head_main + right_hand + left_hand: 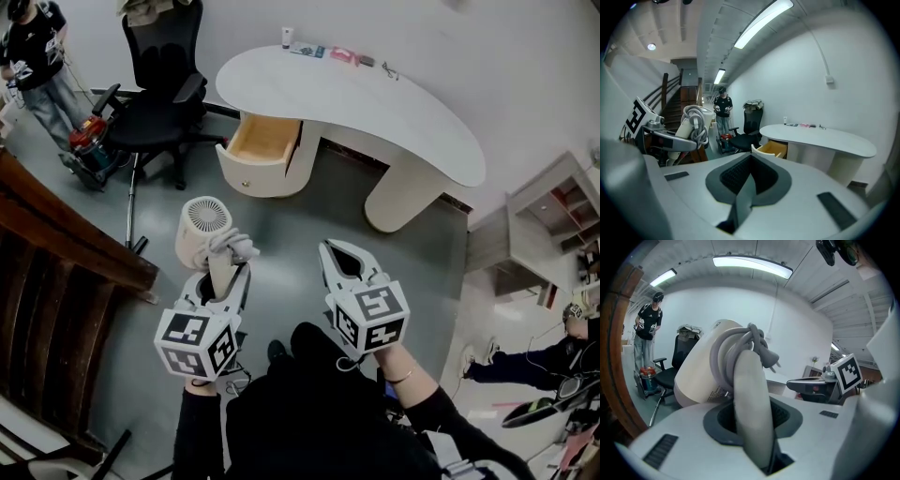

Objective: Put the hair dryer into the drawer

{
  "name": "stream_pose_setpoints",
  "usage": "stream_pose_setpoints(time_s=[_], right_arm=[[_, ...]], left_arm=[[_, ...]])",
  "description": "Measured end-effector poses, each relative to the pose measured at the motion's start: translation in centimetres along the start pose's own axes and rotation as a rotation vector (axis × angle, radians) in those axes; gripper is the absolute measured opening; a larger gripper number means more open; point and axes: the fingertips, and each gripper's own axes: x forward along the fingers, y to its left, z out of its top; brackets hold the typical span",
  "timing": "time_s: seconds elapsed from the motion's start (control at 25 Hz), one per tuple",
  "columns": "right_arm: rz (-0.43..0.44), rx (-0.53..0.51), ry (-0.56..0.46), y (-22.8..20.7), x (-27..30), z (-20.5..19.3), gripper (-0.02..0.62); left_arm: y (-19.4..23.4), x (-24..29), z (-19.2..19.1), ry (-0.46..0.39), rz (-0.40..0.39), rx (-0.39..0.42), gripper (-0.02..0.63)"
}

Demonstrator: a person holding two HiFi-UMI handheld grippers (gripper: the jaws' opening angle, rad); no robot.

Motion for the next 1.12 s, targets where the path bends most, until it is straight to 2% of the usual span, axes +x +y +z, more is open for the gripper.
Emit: stream_pose_setpoints(time_s=[0.44,0.84,1.12], right_arm=[[-0.036,0.004,0.026,-1.6,0.7,-0.7,0.002],[-0.024,0.000,0.046,-4.1,5.4,0.7,0.002],[-0.013,0.005,0.067,-7.3,9.8,1.9,0.002]], left_arm=[[0.3,1.8,0.1,0.015,-0.012,0.009,0.118],[3.4,6.2,1.8,0.035,0.004,-0.001,0.118],[5.7,10.8,3.4,0.050,0.029,-0.012,0.118]])
